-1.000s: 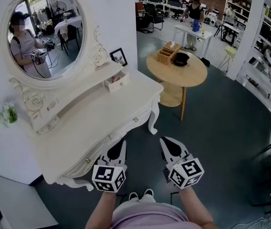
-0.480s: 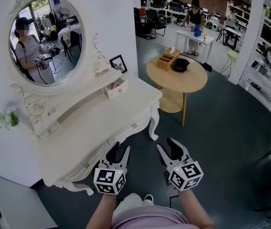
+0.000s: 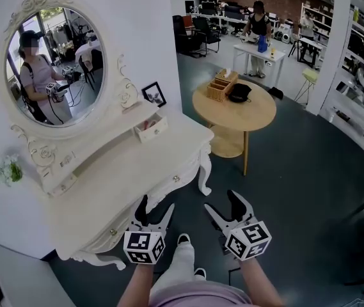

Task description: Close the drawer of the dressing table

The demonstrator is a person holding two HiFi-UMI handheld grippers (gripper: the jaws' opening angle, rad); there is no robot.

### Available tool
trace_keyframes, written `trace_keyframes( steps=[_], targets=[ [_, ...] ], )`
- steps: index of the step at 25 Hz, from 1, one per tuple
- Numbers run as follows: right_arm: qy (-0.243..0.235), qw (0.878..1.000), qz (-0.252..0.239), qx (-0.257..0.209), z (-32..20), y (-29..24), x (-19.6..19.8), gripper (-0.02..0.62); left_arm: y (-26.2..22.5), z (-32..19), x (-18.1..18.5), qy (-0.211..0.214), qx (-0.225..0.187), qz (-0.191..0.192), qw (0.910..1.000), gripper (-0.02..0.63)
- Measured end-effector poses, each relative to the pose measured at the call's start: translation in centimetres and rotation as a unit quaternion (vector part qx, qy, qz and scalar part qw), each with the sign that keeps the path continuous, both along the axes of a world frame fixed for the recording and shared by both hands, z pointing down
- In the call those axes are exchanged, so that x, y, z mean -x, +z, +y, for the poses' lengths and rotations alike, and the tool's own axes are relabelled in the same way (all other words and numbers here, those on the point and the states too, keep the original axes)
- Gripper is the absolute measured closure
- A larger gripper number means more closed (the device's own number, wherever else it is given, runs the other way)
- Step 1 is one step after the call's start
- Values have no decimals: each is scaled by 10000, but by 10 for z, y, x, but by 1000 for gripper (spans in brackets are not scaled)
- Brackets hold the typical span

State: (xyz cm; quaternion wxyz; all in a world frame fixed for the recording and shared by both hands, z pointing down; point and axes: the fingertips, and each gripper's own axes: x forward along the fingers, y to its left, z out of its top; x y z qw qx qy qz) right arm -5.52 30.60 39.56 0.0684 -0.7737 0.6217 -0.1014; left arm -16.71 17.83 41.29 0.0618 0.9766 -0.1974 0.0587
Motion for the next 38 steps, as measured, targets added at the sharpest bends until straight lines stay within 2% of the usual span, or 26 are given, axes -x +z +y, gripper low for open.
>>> trace_keyframes(
  steps=[11,16,23,32,38],
  targets=[
    [-34,9999,-27,98,-53,10,-45,212,11,-59,-48,-28,170,76,9998,250],
    [-30,9999,23,165,-102,14,-76,202,16,-109,-76,-57,148,76,9998,250],
    [-293,9991,-22,308,-186,18,-112,186,21,-185,-110,-164,347,100,9992,238],
    [-629,9972,22,403,-285,20,-130,153,30,-270,-118,-477,502,127,9975,227],
    [-924,9945,8,483,-328,26,-133,130,38,-301,-114,-747,568,96,9955,227]
  ],
)
